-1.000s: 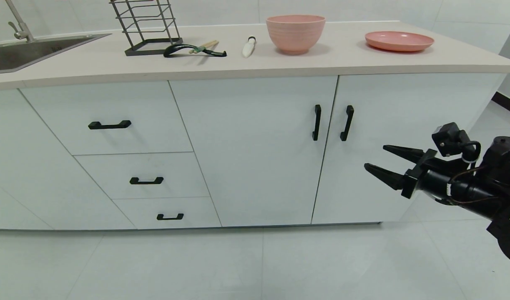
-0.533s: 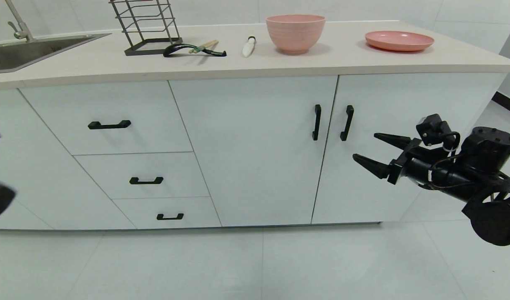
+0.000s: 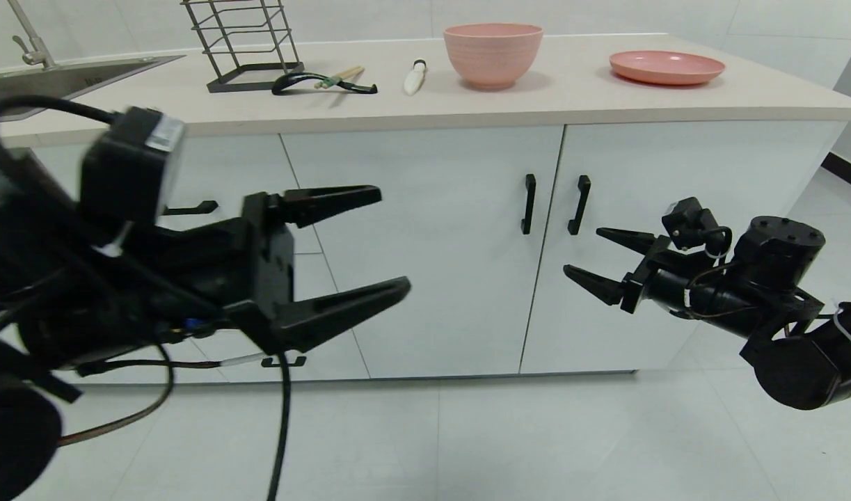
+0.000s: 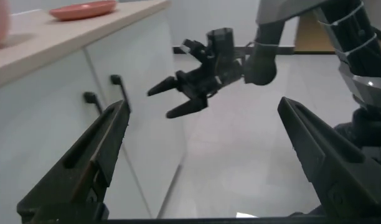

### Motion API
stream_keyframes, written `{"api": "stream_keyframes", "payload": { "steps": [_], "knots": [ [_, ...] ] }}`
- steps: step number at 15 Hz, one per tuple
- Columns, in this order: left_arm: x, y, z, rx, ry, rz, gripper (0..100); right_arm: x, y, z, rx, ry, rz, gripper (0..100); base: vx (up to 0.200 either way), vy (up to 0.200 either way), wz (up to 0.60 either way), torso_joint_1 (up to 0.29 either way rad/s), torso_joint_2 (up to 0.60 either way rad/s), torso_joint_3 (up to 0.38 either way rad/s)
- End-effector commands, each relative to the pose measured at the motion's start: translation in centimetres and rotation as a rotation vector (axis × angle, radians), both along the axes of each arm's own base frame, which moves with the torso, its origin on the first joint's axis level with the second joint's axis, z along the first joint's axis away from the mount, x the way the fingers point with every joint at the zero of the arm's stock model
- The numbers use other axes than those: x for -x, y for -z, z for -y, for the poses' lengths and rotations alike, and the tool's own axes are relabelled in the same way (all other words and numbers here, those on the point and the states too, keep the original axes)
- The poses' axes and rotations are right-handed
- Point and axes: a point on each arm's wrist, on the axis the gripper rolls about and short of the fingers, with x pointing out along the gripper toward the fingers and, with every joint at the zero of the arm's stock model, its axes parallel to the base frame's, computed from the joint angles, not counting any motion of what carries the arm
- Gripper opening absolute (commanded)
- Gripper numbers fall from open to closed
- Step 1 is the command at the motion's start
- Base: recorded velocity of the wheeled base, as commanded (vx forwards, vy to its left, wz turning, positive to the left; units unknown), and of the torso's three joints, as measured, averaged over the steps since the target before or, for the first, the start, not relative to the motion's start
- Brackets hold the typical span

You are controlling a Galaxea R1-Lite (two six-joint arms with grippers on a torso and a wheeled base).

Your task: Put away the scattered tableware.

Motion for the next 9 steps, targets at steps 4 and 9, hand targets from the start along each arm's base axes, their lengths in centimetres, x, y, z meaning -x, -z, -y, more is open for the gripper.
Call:
{"api": "stream_keyframes", "payload": {
  "steps": [4, 9],
  "knots": [
    [-3.7, 5.9, 9.0, -0.038, 0.199, -0.065, 100, -0.9, -0.5, 1.5, -0.004, 0.046, 0.028, 100, 0.000, 0.000, 0.00, 0.000, 0.00, 0.000],
    [-4.7, 6.8, 13.8, -0.046, 0.228, -0.091, 100, -3.6, -2.2, 1.4, -0.039, 0.052, 0.123, 100, 0.000, 0.000, 0.00, 0.000, 0.00, 0.000]
  ]
}}
